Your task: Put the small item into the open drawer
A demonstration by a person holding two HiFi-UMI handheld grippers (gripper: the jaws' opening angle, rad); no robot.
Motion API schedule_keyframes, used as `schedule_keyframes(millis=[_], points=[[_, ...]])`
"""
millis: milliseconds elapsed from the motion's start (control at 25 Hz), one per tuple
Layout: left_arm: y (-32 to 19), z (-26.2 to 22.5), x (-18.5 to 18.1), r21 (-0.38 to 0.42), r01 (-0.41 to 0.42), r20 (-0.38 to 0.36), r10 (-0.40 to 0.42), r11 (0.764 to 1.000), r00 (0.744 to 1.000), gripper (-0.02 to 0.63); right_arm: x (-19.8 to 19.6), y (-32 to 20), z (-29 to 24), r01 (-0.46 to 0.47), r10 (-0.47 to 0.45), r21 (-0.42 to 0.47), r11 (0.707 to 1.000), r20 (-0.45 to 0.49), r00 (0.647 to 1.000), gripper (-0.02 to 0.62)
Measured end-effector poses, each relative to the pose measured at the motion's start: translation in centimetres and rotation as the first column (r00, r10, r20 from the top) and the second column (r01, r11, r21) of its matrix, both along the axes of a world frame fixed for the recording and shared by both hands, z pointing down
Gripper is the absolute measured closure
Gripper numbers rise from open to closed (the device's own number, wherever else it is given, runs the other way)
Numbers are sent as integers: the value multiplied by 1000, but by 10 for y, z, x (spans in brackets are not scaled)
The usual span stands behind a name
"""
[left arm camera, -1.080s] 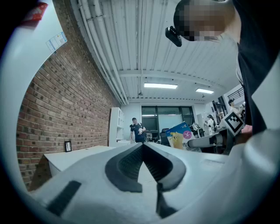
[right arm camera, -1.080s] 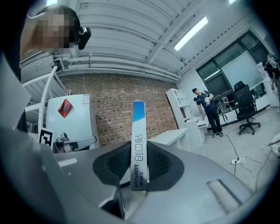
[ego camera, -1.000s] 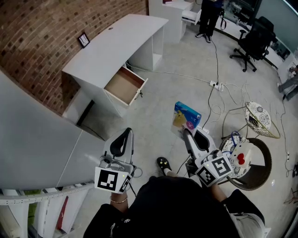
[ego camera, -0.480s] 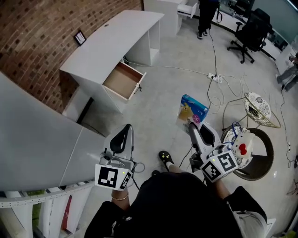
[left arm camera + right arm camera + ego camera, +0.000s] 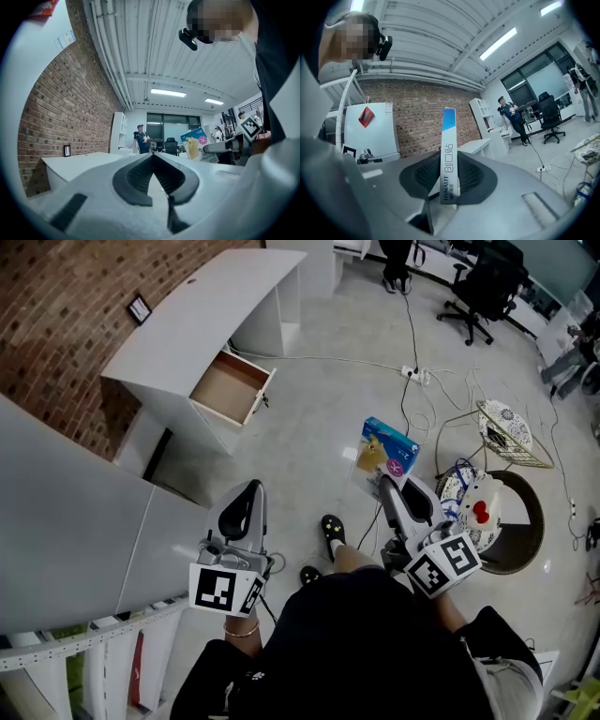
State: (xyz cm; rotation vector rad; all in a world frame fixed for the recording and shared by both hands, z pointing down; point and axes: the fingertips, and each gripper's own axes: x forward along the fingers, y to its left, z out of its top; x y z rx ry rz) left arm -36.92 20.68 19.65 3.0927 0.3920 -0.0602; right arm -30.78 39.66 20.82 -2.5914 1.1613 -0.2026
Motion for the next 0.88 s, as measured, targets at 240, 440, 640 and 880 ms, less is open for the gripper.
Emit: schedule_keyframes(millis=[240, 440, 640, 880], points=[[-10, 4, -11, -10, 44, 2, -44, 999, 999, 618, 3, -6, -1, 22, -22, 8, 1000, 0, 1000, 497], [-23, 10, -12, -9, 108, 20, -108, 994, 994, 618, 17, -16, 5, 61, -61, 6, 998, 9, 998, 497], [-29, 10, 11, -3, 137, 28, -137, 990, 990, 618, 49, -25, 3, 93, -94, 12, 996, 6, 996, 497], [-20, 6, 57, 23, 144, 22, -144, 989, 989, 618, 98, -21, 7, 115, -115, 3, 993, 14, 993, 498]])
